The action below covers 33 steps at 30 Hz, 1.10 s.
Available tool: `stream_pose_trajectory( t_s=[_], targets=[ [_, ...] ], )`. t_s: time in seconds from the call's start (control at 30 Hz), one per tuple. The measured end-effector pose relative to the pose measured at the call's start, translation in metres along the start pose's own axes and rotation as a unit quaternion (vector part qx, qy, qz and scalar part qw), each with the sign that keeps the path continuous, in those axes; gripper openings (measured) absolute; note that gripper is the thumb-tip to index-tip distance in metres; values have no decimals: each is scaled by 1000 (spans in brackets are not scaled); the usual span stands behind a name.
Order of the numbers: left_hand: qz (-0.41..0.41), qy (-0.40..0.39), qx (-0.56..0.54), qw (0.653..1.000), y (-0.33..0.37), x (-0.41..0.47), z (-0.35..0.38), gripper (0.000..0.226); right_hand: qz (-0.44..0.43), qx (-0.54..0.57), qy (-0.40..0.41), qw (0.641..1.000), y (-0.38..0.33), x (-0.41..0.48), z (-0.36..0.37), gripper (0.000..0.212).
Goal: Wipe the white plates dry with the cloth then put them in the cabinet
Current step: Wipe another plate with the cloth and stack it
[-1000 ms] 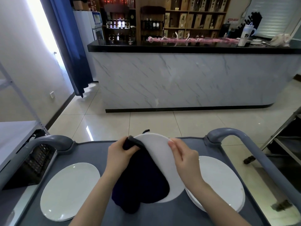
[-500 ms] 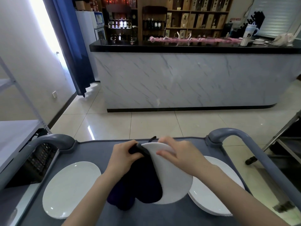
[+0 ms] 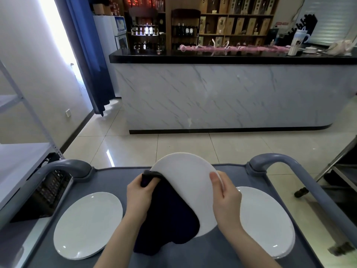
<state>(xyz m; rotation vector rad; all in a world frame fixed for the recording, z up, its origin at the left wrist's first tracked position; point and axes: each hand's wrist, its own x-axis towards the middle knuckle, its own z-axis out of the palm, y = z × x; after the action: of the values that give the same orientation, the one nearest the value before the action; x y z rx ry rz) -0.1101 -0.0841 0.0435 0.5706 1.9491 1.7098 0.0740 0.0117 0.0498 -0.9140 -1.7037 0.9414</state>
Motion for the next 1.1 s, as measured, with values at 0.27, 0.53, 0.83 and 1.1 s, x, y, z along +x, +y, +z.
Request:
stream_pose_trajectory(
  t_s=[0.27, 0.53, 0.83, 1.1],
  targets=[
    [96, -46, 116, 988, 14, 2, -7, 18, -61, -79, -117, 988, -8, 26, -21, 40],
    [193, -96, 199, 956, 29, 6, 8, 25, -120, -140, -201, 962, -16, 36, -17, 33],
    [12, 3, 2, 1000, 1, -8, 4, 18, -6, -28, 2, 1000, -8, 16, -12, 34],
    [200, -70, 216, 953, 33, 3, -10, 11, -93, -185, -276, 939, -30, 60, -23, 35]
  ],
)
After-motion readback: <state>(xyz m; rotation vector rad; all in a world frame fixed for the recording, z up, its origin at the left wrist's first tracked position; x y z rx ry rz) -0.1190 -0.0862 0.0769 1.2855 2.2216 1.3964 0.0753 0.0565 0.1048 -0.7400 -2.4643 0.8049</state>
